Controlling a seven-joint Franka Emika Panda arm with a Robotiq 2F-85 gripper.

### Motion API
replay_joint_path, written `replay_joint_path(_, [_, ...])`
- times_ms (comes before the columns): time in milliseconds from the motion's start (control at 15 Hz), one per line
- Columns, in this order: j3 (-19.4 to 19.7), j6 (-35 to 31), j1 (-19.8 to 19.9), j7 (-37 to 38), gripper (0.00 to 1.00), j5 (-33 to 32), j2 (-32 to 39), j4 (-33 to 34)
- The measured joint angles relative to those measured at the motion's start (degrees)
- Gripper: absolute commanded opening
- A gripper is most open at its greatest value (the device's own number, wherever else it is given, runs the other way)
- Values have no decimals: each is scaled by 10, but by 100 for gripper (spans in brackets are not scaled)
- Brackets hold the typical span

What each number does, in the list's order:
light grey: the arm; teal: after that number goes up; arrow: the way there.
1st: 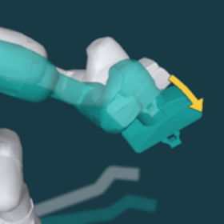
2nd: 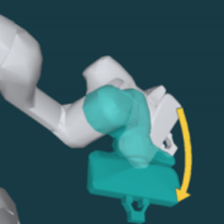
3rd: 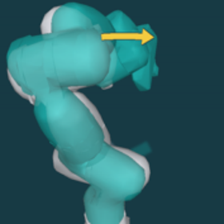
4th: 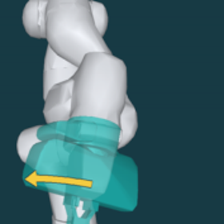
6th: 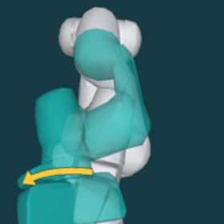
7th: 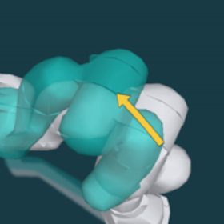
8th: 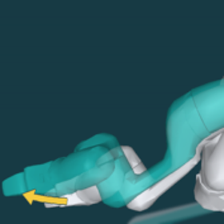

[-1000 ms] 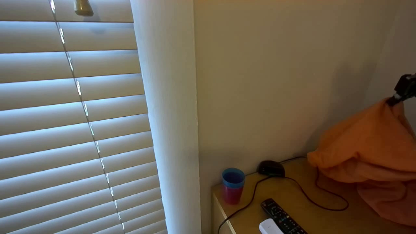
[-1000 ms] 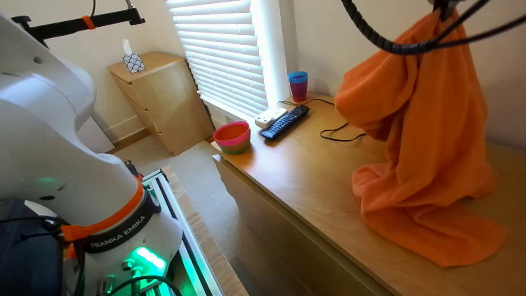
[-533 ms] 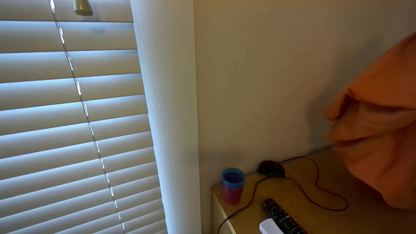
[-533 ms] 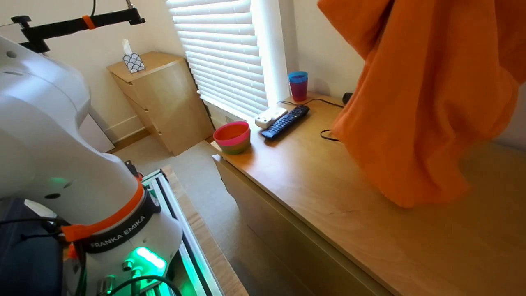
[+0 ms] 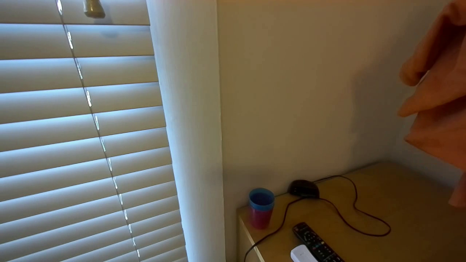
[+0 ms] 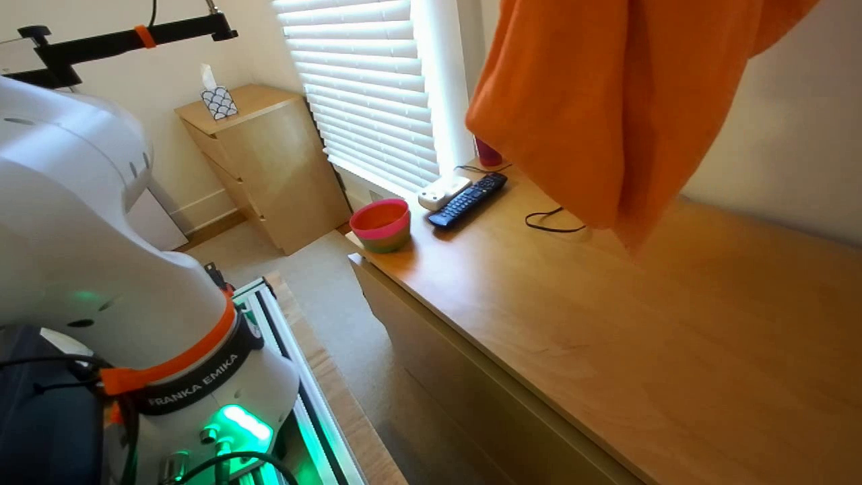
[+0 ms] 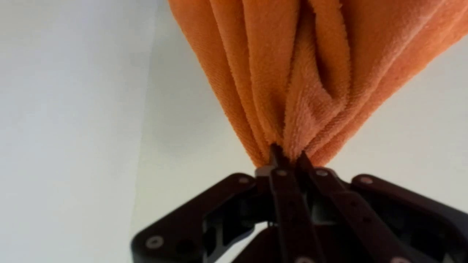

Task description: Spread the towel evenly on the cabinet top

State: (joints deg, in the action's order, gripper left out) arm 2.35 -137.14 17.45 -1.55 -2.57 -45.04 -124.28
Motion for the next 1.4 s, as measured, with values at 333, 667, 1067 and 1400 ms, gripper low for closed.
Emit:
replay_joint_path(333, [-2, 70, -4, 12, 2, -10, -37, 13])
replay_joint_path(667, [7, 67, -3, 34, 2, -11, -24, -12])
replay_joint_path(1067, [79, -45, 38, 111, 2, -11, 89, -97])
replay_joint_path(1400, [97, -193, 87, 178, 2, -11, 211, -65])
